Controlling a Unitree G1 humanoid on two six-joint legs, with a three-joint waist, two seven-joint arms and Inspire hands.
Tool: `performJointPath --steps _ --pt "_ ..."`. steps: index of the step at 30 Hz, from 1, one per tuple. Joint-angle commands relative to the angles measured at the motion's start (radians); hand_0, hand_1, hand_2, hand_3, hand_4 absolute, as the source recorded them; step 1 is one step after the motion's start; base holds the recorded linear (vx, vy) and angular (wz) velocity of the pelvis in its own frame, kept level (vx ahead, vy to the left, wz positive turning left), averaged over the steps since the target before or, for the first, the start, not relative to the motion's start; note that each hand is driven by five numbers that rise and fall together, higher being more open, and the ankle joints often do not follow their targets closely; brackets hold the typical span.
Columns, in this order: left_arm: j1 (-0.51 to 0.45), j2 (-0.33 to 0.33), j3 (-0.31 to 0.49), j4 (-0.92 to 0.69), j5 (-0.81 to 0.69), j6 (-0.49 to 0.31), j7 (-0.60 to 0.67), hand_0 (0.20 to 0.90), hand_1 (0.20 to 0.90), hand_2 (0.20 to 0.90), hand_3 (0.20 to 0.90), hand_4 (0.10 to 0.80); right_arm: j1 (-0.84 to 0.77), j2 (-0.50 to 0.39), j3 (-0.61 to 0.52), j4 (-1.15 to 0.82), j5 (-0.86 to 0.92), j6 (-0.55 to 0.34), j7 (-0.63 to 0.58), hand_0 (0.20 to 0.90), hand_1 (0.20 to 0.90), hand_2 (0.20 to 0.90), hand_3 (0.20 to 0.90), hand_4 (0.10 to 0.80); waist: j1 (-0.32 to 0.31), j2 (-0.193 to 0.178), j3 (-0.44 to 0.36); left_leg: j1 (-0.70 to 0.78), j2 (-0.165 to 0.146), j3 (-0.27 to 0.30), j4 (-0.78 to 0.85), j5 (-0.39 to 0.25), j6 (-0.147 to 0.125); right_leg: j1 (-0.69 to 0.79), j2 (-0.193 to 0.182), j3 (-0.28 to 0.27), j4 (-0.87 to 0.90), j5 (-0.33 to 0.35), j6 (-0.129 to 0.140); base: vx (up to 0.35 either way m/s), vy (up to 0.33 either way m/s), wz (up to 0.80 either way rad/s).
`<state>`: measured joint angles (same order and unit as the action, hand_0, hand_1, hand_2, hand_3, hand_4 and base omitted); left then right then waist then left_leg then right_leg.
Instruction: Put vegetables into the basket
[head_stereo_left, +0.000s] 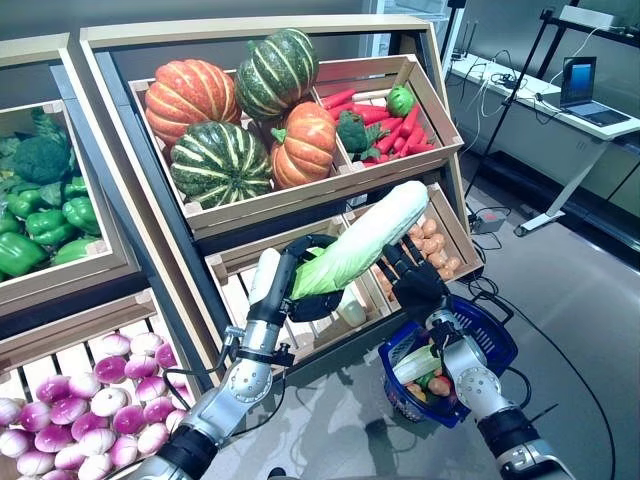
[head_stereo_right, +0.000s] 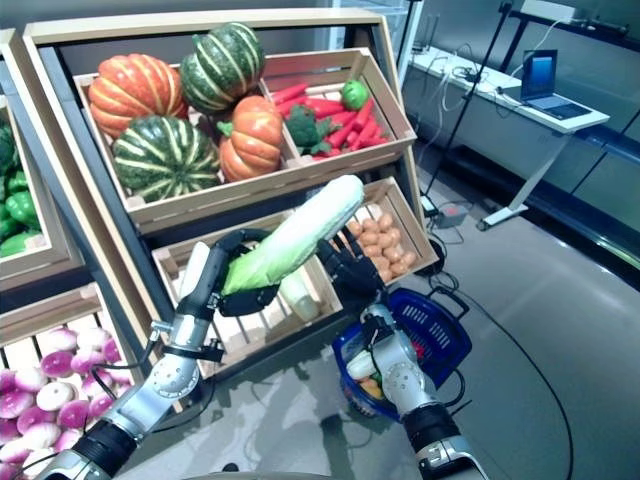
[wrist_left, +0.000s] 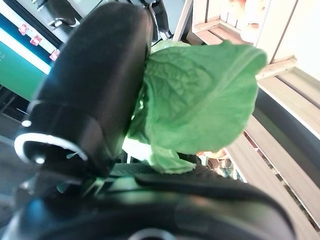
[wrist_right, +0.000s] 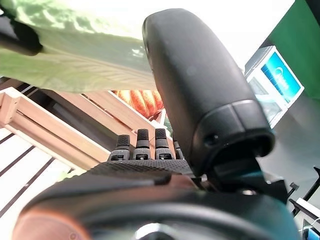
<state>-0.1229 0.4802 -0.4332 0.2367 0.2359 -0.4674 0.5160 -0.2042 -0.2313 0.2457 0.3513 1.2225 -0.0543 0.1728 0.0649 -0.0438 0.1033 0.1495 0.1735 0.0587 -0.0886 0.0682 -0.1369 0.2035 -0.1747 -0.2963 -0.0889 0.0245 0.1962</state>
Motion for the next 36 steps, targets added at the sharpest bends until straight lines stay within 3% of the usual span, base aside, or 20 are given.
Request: performJointPath --steps 1,18,36 --pt "-0.193 -0.031 0.004 -0.068 0.037 -0.167 0.069 0.300 0.300 0.300 0.300 0.400 -0.061 0.022 0.021 -0.034 -0.062 -0.023 -0.010 0.900 0.900 0.900 0.900 0.800 -0.023 -0.012 -0.037 0.021 -0.032 0.005 0.001 -0.097 0.036 -0.017 -0.021 0.069 0.002 0.011 -0.034 -0.023 -0.002 -0.04" --pt "-0.197 -0.020 -0.037 -0.068 0.000 -0.195 -0.031 0.300 0.300 0.300 0.300 0.400 -0.156 0.014 -0.001 -0.096 -0.004 -0.091 0.046 0.900 0.900 0.900 0.900 0.800 -0.015 -0.010 -0.037 0.025 -0.032 0.005 0.001 -0.102 0.033 -0.013 -0.021 0.064 0.002 0.008 -0.033 -0.003 0.000 -0.01" --pt "-0.214 -0.012 -0.130 -0.012 -0.170 -0.169 -0.275 0.300 0.300 0.300 0.300 0.400 -0.354 -0.027 -0.046 -0.094 0.095 -0.111 0.066 0.900 0.900 0.900 0.900 0.800 0.000 -0.005 -0.054 0.023 -0.033 -0.009 0.001 -0.106 0.033 -0.010 -0.015 0.065 0.002 0.001 -0.038 0.000 0.000 0.00"
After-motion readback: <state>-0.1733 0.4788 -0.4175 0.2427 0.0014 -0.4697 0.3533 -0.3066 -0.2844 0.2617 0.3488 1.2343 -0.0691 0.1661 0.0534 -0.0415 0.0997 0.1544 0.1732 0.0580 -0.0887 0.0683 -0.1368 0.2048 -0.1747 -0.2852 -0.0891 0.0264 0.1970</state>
